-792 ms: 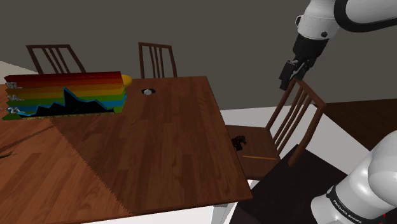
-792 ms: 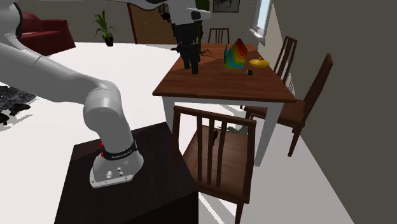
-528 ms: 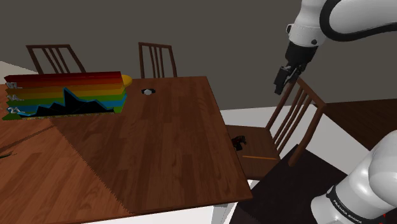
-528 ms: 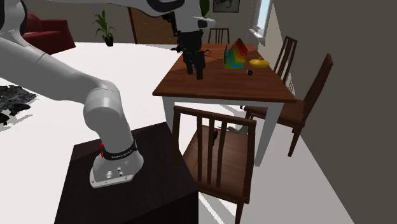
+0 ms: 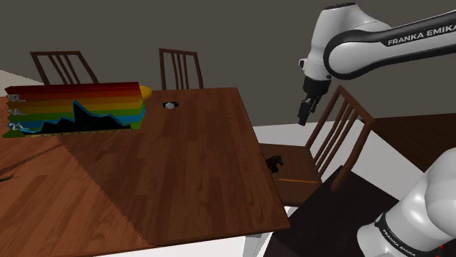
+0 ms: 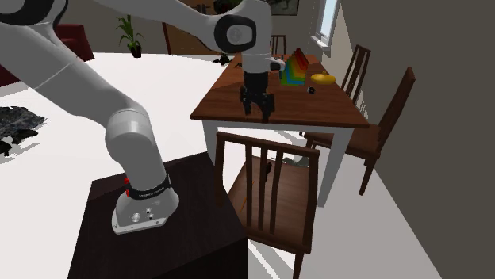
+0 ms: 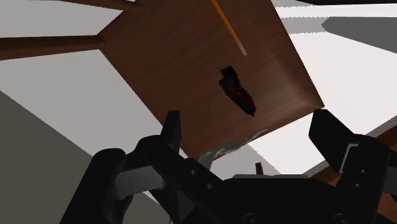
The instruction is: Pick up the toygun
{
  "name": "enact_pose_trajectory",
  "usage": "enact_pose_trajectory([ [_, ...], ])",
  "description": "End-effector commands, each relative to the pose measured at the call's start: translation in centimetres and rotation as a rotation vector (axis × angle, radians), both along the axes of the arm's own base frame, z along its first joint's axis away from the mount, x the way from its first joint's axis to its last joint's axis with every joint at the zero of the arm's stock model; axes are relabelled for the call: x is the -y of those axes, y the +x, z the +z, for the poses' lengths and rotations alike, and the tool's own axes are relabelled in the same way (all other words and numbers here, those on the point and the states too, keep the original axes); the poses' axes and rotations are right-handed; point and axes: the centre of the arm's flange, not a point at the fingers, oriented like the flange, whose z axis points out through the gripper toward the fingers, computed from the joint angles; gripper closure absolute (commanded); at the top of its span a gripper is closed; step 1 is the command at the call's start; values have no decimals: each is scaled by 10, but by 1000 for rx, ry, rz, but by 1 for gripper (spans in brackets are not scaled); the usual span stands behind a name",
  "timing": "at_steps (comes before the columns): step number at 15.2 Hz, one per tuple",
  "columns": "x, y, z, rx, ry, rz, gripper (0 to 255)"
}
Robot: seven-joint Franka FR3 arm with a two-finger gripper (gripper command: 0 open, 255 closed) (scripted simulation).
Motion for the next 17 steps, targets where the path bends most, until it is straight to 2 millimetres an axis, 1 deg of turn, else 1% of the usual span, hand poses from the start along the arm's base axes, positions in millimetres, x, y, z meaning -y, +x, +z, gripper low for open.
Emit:
enact_pose_trajectory([
  [1,1,14,-24,-21,6,58,0],
  [9,-6,63,-123,-108,29,277,0],
  [17,-26,100,-225,-196,52,496,0],
])
